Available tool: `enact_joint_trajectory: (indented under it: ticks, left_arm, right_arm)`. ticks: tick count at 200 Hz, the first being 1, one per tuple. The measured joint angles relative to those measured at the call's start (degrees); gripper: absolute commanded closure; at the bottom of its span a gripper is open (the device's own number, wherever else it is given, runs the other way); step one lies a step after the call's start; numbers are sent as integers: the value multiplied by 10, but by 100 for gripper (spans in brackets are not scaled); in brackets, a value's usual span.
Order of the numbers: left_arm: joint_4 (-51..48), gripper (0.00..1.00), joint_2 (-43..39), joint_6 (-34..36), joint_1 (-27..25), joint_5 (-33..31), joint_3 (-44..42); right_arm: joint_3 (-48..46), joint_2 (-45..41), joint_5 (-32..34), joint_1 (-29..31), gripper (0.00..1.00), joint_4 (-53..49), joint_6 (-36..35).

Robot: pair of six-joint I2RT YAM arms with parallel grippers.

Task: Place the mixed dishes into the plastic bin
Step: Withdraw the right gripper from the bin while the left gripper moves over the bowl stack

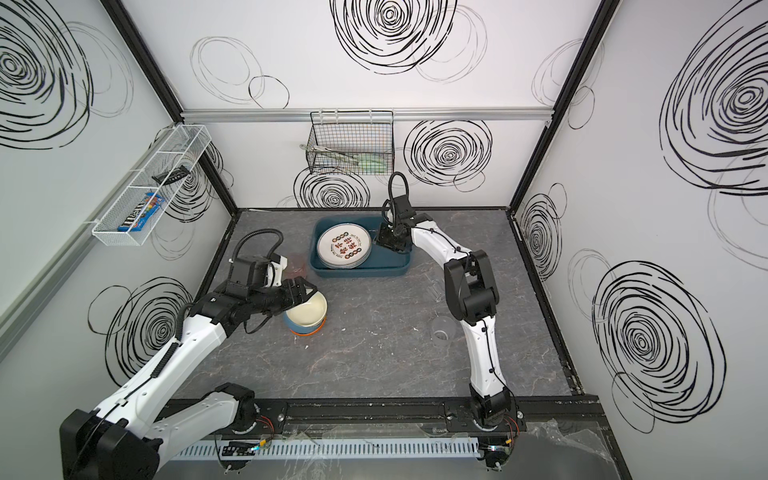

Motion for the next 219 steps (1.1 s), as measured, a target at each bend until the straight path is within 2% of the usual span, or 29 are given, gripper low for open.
enact_joint_trajectory:
  ticks: [80,126,173,219]
  left_arm:
    - [-36,19,-16,5,1,-15,0]
    - [-82,21,-14,31,3,-50,18]
    - [-102,29,26,72,10,-96,60]
    - [-104,44,84,107,11,-158,72]
  right_arm:
    - [-159,-143,-26,10,60,38,-21]
    - [-254,-224,-58,26,59,48,-40]
    - [-353,-289,-86,48,60,64,-63]
    - [-433,-325,-97,55,60,72,-72]
